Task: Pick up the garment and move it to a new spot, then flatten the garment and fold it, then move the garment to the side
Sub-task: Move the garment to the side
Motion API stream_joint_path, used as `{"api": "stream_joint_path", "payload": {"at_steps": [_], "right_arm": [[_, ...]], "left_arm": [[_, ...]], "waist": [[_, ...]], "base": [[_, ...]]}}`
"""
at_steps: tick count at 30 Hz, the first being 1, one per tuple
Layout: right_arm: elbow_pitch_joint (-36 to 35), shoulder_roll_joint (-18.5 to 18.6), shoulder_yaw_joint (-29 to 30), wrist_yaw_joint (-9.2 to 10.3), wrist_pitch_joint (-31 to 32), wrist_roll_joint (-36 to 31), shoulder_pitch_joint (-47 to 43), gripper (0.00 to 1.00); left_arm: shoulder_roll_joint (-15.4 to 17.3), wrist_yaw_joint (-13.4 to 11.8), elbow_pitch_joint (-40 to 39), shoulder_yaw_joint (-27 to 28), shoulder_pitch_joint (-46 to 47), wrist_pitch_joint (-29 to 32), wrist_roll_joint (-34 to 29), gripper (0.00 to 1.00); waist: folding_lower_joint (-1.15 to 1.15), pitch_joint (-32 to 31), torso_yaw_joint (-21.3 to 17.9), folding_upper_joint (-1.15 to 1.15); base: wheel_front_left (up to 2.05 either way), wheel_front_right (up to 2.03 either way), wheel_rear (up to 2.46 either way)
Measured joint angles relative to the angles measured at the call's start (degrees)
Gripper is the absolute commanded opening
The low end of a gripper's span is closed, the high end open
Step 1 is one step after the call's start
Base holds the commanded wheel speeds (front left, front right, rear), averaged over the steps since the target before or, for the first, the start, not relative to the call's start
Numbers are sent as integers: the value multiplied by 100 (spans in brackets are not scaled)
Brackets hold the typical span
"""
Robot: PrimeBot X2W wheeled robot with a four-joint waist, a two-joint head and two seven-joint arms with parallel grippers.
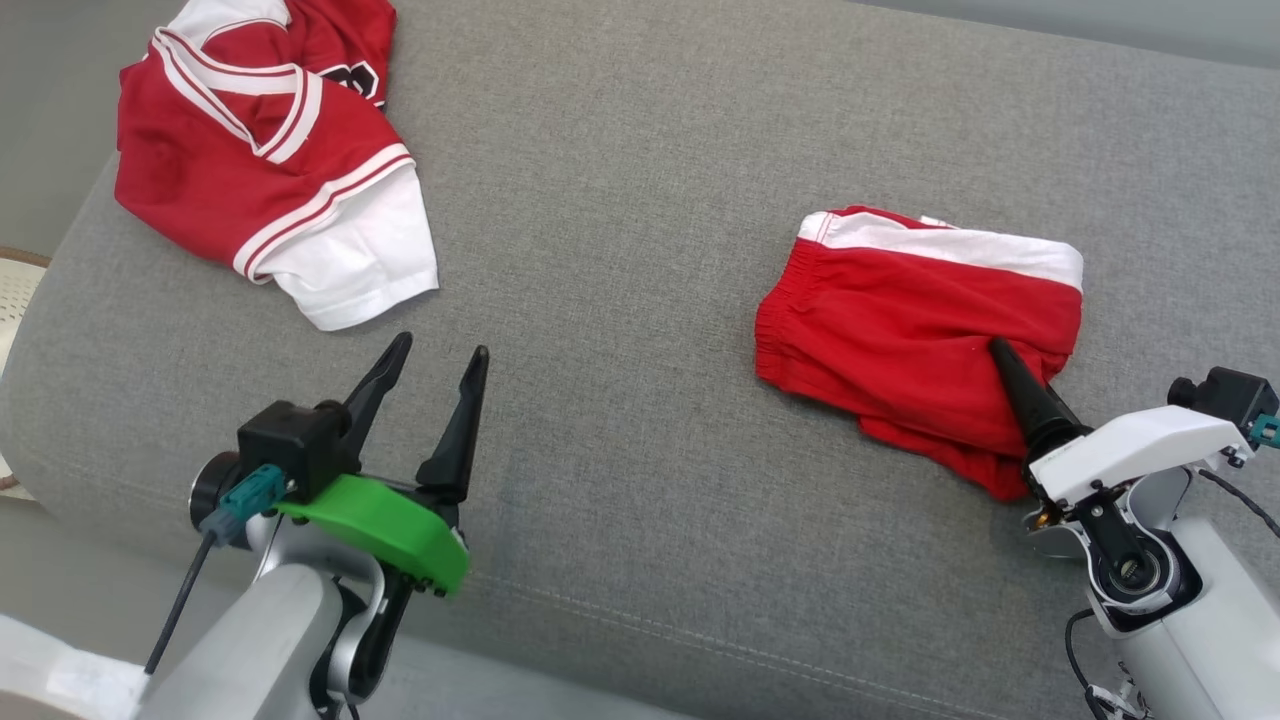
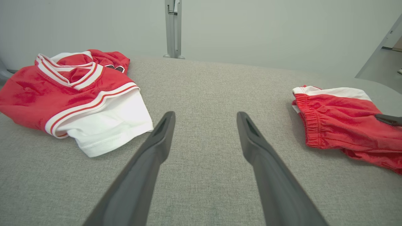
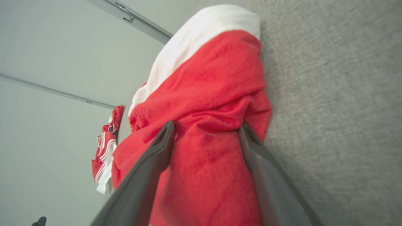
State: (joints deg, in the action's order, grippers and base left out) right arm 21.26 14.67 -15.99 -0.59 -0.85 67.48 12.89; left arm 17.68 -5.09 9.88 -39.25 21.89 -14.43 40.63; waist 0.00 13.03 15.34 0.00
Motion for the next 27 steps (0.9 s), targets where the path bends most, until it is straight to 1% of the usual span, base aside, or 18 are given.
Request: {"api": "stream_joint_path", "payload": {"at_steps": [4,6,7,13,20,25,27], "right_arm": [[59,35,-89,-90,70,-54,52,100],[69,41,-118,-96,92,-56,73,100],[90,59,-166,-143,140,-59,74,100],[102,59,-285,-241,213,-68,74,100],[101,124,-341,-242,350,-67,53,100],[100,163,-247,-236,402,-5,32,100],[103,157,-225,-236,454,67,29,100]], "left_arm": [[165,-49,-203,290,-427,0,1,100],[223,-55,-307,383,-599,0,1,100],[245,-56,-389,435,-705,0,1,100],[272,-74,-710,603,-909,0,-1,100],[305,-102,-978,652,-1141,0,-11,100],[338,-103,-1174,677,-1157,0,-29,100],[345,-104,-1251,673,-1159,0,-159,100]], "waist": [[0,-2,-34,0],[0,-17,-88,0],[0,-31,-150,0],[0,-94,-356,0],[0,-141,-561,0],[0,-84,-583,0],[0,-41,-550,0]], "base": [[0,0,0],[0,0,0],[0,0,0],[0,0,0],[0,0,0],[0,0,0],[0,0,0]]}}
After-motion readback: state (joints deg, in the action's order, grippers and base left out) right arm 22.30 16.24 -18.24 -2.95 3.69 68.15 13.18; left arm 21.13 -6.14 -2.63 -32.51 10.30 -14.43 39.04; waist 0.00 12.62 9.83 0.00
